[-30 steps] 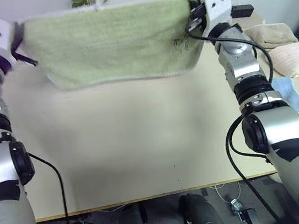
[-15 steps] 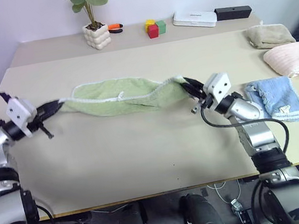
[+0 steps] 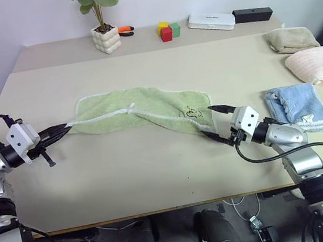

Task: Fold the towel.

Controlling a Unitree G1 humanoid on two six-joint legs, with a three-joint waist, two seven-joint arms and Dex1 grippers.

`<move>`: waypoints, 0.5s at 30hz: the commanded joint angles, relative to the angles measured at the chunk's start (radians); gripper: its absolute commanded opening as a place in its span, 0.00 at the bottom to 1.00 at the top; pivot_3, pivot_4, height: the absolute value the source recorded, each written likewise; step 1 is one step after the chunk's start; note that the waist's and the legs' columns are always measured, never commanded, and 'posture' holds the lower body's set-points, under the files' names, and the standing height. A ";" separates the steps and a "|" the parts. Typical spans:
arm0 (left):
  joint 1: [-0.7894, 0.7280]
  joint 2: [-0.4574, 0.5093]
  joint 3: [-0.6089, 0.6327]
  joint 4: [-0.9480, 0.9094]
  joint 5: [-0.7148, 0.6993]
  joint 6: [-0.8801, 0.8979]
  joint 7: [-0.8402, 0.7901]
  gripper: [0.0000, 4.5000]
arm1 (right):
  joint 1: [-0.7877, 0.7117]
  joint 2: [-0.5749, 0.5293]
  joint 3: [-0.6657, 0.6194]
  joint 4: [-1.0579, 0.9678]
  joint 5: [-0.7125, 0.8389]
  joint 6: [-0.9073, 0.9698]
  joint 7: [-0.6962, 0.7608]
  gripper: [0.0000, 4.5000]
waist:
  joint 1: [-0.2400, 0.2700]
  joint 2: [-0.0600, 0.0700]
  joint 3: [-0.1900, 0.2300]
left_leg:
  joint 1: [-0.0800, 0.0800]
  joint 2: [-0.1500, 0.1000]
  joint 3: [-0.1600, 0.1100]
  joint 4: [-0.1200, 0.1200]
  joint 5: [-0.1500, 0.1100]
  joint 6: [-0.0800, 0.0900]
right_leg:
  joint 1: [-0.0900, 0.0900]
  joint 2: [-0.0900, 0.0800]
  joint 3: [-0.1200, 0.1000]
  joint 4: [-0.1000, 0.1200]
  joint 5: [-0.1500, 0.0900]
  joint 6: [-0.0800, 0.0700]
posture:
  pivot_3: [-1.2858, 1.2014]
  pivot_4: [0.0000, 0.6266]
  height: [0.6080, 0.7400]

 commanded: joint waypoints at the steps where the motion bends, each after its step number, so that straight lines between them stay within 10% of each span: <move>1: 0.004 0.014 0.021 -0.050 -0.032 0.012 0.004 0.00 | -0.032 -0.039 -0.018 -0.055 -0.007 -0.001 0.016 0.99 | 0.001 0.000 0.000 | 0.000 0.000 0.000 0.000 0.000 0.000 | 0.000 0.000 0.000 0.000 0.000 0.000 | 0.52 0.24 0.96; 11: 0.027 0.011 0.017 -0.114 -0.039 0.045 0.016 0.00 | -0.036 -0.076 0.053 -0.054 -0.051 0.048 0.092 0.99 | 0.001 0.000 0.000 | 0.000 0.000 0.000 0.000 0.000 0.000 | 0.000 0.000 0.000 0.000 0.000 0.000 | 0.52 0.24 0.96; 15: 0.048 0.012 0.019 -0.146 -0.044 0.059 0.022 0.00 | -0.050 -0.050 0.064 -0.029 -0.041 0.075 0.089 0.70 | 0.001 0.000 0.000 | 0.000 0.000 0.000 0.000 0.000 0.000 | 0.000 0.000 0.000 0.000 0.000 0.000 | 0.52 0.24 0.96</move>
